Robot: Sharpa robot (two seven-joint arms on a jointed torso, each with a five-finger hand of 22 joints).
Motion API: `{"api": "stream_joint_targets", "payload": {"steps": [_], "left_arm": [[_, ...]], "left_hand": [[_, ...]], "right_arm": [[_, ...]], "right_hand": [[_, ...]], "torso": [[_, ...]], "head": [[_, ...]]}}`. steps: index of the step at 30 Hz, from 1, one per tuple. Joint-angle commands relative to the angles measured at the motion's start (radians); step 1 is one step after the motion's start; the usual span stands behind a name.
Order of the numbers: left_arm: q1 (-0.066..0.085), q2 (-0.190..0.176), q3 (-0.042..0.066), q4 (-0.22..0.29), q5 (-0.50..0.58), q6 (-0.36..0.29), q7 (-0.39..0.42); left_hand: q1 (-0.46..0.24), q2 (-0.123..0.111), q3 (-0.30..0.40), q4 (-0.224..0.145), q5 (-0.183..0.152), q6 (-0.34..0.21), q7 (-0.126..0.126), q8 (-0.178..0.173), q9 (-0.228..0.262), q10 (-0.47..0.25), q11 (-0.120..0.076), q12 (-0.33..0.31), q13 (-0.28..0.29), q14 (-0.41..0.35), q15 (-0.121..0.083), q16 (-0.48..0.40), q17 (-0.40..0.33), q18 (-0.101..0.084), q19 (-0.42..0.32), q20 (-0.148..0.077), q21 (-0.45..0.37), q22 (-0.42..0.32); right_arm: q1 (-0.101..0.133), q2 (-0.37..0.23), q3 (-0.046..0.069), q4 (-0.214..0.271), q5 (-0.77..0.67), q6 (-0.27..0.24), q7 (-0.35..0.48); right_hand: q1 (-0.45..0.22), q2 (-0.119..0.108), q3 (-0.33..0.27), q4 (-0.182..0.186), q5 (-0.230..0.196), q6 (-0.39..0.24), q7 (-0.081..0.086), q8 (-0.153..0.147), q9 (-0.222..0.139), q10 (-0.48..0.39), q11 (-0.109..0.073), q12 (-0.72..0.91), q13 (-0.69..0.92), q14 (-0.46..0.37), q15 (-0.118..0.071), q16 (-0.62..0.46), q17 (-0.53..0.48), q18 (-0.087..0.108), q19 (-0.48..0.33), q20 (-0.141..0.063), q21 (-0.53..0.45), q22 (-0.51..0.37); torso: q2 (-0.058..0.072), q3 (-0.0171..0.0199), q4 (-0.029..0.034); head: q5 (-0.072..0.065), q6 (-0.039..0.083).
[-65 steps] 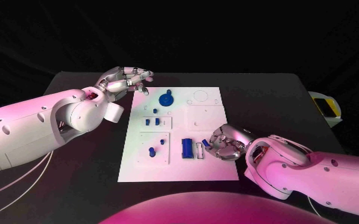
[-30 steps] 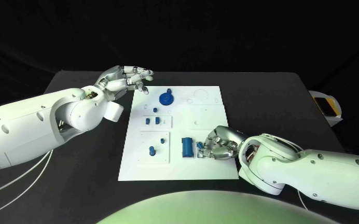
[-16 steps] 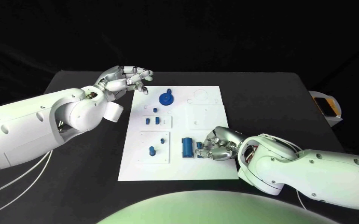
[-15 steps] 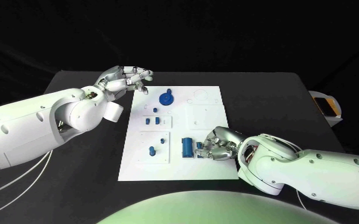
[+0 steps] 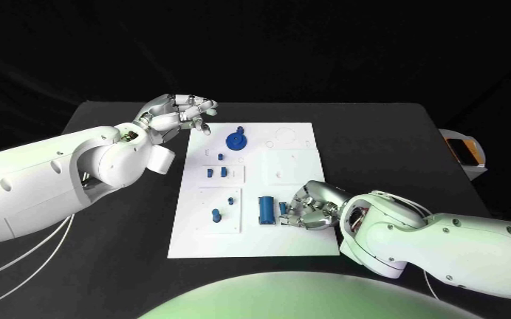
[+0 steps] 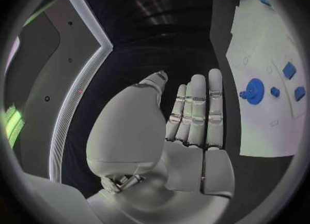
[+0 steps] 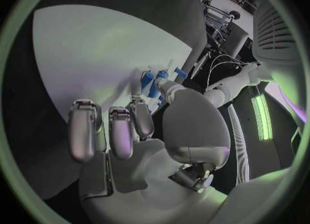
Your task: Assemble the parts on the task board
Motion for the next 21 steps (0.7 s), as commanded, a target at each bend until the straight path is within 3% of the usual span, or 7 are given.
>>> {"api": "stream_joint_targets", "payload": {"steps": [1, 14, 21], "left_arm": [[0.000, 0.000, 0.001, 0.002, 0.000, 0.009, 0.004], [0.000, -0.001, 0.001, 0.001, 0.000, 0.008, 0.002], [0.000, -0.001, 0.001, 0.001, 0.000, 0.008, 0.002]], "left_hand": [[0.008, 0.003, 0.000, 0.004, 0.001, -0.004, 0.003, 0.001, -0.001, -0.009, -0.001, -0.002, -0.001, -0.001, 0.000, 0.003, -0.001, 0.013, 0.006, 0.003, -0.006, -0.001], [0.008, 0.003, 0.000, 0.004, 0.001, -0.004, 0.003, 0.001, -0.001, -0.009, -0.001, -0.002, -0.001, -0.001, 0.000, 0.003, -0.001, 0.013, 0.006, 0.003, -0.006, -0.001], [0.008, 0.003, 0.000, 0.004, 0.001, -0.004, 0.003, 0.001, -0.001, -0.009, -0.001, -0.002, -0.001, -0.001, 0.000, 0.003, -0.001, 0.013, 0.006, 0.003, -0.006, -0.001]], "right_arm": [[-0.001, -0.005, 0.000, 0.006, 0.004, 0.037, 0.033], [-0.001, -0.021, 0.000, 0.011, 0.012, 0.039, 0.044], [-0.001, -0.020, 0.000, -0.003, 0.007, 0.047, 0.039]], "right_hand": [[0.006, -0.008, -0.013, 0.004, -0.006, 0.007, 0.002, -0.005, -0.001, 0.005, 0.003, 0.003, 0.073, 0.090, -0.002, 0.000, 0.179, -0.014, 0.035, -0.006, -0.004, 0.211], [0.000, -0.010, -0.027, 0.017, -0.001, 0.009, 0.002, -0.005, -0.001, 0.005, 0.003, 0.005, 0.074, 0.090, -0.002, 0.001, 0.181, -0.015, 0.037, -0.005, 0.000, 0.213], [0.008, 0.001, -0.027, 0.021, -0.002, 0.012, 0.000, -0.005, -0.001, 0.005, 0.002, 0.005, 0.074, 0.090, -0.003, 0.001, 0.181, -0.015, 0.038, -0.005, 0.002, 0.213]], "torso": [[0.000, 0.0003, -0.0006], [0.001, 0.0000, -0.0005], [0.001, 0.0003, 0.0012]], "head": [[0.002, 0.000], [0.002, 0.000], [0.002, -0.001]]}}
